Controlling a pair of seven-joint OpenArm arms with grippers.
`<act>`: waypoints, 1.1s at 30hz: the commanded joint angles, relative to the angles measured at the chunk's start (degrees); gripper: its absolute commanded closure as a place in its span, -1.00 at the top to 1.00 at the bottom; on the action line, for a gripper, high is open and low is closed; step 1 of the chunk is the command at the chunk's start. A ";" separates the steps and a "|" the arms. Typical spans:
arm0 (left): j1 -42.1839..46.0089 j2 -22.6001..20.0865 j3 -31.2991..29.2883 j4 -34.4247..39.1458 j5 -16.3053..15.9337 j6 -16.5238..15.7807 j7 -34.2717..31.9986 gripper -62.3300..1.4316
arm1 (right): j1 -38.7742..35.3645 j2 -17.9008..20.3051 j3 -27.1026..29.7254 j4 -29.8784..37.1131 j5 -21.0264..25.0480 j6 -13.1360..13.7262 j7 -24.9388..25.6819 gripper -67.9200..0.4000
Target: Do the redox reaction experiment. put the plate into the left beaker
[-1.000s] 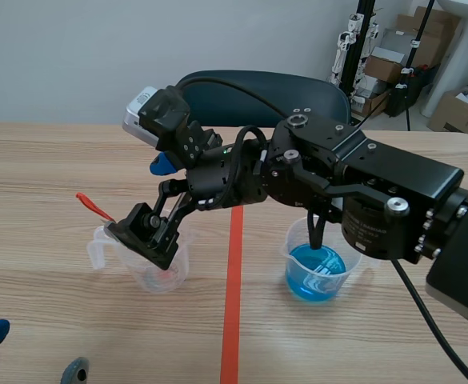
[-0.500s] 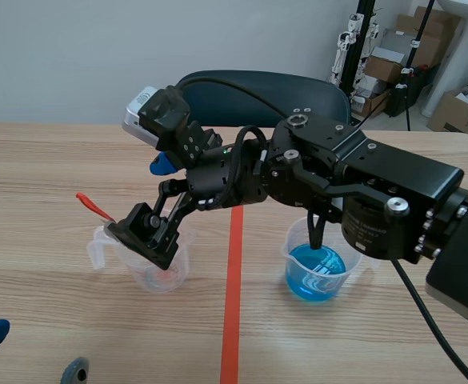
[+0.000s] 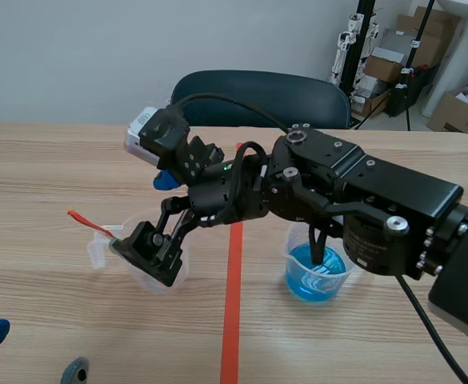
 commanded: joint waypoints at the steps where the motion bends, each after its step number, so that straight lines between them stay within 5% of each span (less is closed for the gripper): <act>1: -0.02 -0.50 -0.15 0.81 -0.37 0.07 -0.79 0.89 | 1.07 -0.35 0.68 0.48 -0.79 -0.15 0.72 1.00; 33: -0.02 -0.50 -0.15 0.81 -0.37 0.07 -0.79 0.89 | 1.05 -0.35 0.68 0.48 -2.40 -0.37 3.06 1.00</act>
